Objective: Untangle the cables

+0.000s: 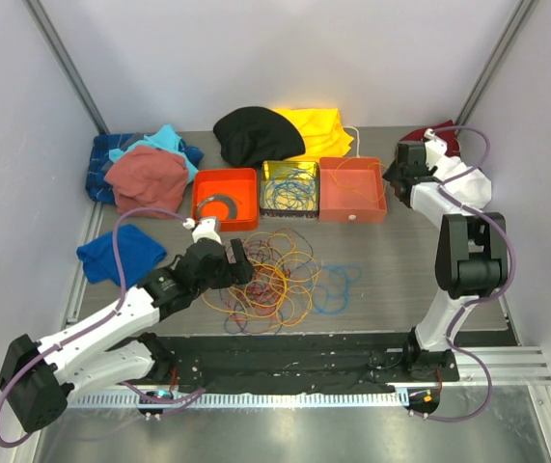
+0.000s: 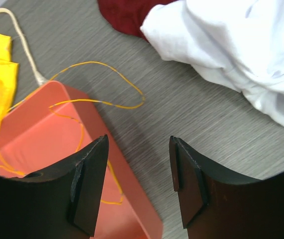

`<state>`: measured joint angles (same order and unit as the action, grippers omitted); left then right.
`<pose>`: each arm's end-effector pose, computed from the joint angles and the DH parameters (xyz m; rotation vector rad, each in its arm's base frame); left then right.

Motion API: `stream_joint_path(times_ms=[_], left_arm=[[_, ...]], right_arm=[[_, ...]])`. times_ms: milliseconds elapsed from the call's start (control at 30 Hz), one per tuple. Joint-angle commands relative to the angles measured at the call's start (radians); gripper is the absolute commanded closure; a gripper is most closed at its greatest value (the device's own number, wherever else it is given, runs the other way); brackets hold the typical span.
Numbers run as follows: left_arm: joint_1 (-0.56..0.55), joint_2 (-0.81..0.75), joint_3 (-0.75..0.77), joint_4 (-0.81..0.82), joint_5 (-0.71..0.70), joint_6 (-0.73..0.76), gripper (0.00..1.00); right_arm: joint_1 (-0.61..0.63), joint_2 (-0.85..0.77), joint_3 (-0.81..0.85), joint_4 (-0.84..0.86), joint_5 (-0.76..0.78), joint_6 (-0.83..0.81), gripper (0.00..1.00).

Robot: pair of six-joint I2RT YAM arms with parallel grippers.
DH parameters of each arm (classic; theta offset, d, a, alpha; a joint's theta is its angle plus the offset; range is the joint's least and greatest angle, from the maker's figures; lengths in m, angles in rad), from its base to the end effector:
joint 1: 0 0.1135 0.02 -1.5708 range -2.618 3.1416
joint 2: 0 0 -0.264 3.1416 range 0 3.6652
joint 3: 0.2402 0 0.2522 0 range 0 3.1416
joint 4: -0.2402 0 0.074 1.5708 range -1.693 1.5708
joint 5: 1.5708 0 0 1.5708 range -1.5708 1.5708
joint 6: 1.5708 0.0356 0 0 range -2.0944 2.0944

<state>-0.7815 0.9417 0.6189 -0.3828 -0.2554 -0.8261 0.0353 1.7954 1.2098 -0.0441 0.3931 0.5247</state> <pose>0.1473 -0.1335 0.2358 -0.1883 2.3047 -0.5618 0.4027 0.0006 0.2225 0.7277 2.0209 -0.1086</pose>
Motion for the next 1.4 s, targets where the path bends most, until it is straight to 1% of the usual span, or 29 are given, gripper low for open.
stream_joint_path(times_ms=[0,200,367,633,900,1000,1033,1133,1167,1233,1267,1333,1367], left_arm=[[-0.002,-0.007,0.010,0.041,0.012,0.007,0.11],[-0.002,-0.014,0.001,0.042,-0.004,0.005,0.11],[-0.002,0.008,0.004,0.056,0.011,0.005,0.11],[-0.001,0.019,-0.002,0.061,0.018,0.001,0.11],[-0.002,0.031,-0.012,0.076,0.012,-0.002,0.11],[-0.002,0.061,-0.005,0.087,0.015,-0.002,0.11],[-0.002,0.068,-0.005,0.090,0.022,-0.004,0.11],[-0.002,0.089,0.004,0.096,0.030,-0.002,0.11],[-0.002,0.091,0.002,0.096,0.030,-0.002,0.11],[-0.002,0.089,0.004,0.096,0.030,-0.001,0.12],[-0.002,0.088,0.001,0.094,0.030,-0.001,0.11],[-0.002,0.082,-0.002,0.094,0.030,-0.001,0.11],[-0.002,0.080,-0.004,0.096,0.031,-0.002,0.12]], right_arm=[[-0.002,0.044,0.048,-0.016,0.073,-0.064,0.40],[0.000,0.088,0.040,0.024,0.047,-0.060,0.40],[0.005,0.114,0.043,0.038,0.046,-0.071,0.40],[0.005,0.199,0.125,0.079,0.078,-0.130,0.41],[0.005,0.263,0.175,0.164,0.084,-0.173,0.42],[0.005,0.278,0.203,0.148,0.076,-0.175,0.50],[0.005,0.280,0.206,0.156,0.075,-0.173,0.56],[0.005,0.283,0.212,0.159,0.078,-0.169,0.66],[0.005,0.282,0.211,0.164,0.079,-0.169,0.73],[0.005,0.265,0.192,0.182,0.087,-0.167,0.81],[0.005,0.256,0.176,0.188,0.090,-0.164,0.89],[0.006,0.230,0.154,0.213,0.096,-0.158,0.97],[0.009,0.196,0.130,0.223,0.098,-0.158,0.99]])
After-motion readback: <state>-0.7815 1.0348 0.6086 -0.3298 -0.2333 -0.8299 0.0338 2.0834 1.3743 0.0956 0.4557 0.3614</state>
